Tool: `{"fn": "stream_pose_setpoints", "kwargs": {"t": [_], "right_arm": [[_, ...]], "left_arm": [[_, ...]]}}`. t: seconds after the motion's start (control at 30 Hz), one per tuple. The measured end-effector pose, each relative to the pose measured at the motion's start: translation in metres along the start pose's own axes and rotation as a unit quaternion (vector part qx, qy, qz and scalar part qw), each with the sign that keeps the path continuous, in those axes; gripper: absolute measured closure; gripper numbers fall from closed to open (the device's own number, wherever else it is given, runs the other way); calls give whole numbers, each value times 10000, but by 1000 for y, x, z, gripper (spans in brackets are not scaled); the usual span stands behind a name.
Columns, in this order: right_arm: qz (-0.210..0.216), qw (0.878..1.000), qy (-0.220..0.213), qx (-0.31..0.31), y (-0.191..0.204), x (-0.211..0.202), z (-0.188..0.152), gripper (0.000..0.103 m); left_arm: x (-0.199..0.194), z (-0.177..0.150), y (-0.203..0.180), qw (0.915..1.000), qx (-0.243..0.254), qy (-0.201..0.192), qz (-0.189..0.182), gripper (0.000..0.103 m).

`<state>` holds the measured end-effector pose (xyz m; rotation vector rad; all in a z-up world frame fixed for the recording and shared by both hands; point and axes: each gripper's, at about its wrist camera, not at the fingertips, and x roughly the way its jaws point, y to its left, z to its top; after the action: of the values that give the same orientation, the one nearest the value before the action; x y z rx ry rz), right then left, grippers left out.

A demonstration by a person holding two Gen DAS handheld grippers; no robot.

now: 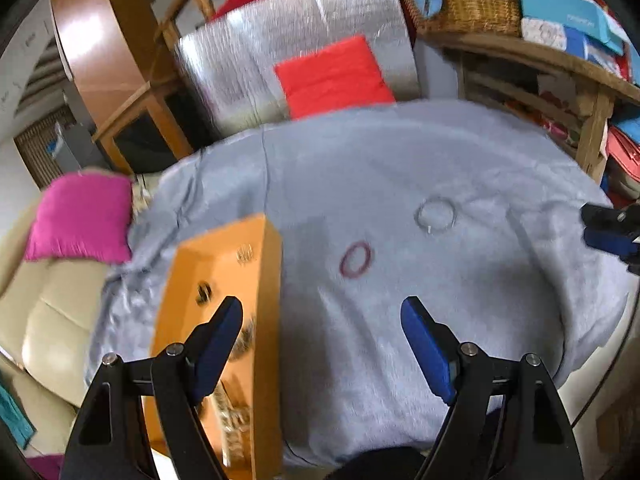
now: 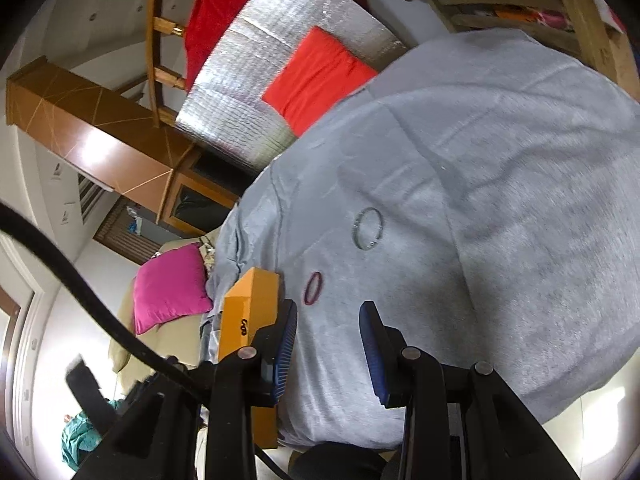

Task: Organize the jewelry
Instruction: 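Move both tools out of the box back over the cloth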

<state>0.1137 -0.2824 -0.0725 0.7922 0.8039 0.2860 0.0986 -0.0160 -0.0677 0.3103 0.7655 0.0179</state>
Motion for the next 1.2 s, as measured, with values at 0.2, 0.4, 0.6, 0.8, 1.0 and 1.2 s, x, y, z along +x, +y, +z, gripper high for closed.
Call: {"fn": "stream_pose_setpoints", "kwargs": {"t": [0.2, 0.4, 0.6, 0.8, 1.0, 1.2], "right_arm": [[-124, 9997, 177, 103, -16, 13, -6, 67], [-196, 9985, 474, 181, -24, 36, -14, 67], [-261, 9978, 588, 182, -28, 56, -14, 58], [-330, 9964, 738, 260, -35, 78, -11, 55], [-342, 9968, 698, 211, -31, 97, 8, 55], [-605, 9961, 619, -178, -18, 126, 38, 48]], "left_arm": [[33, -30, 1, 9984, -132, 539, -92, 21], [50, -35, 2, 9964, -249, 767, -261, 21], [63, -28, 4, 9959, -254, 777, -385, 21], [89, -33, -5, 9928, -175, 1064, -519, 21], [105, -13, -4, 9923, -223, 1038, -631, 21], [138, 10, -1, 9893, -373, 1123, -858, 21]]}}
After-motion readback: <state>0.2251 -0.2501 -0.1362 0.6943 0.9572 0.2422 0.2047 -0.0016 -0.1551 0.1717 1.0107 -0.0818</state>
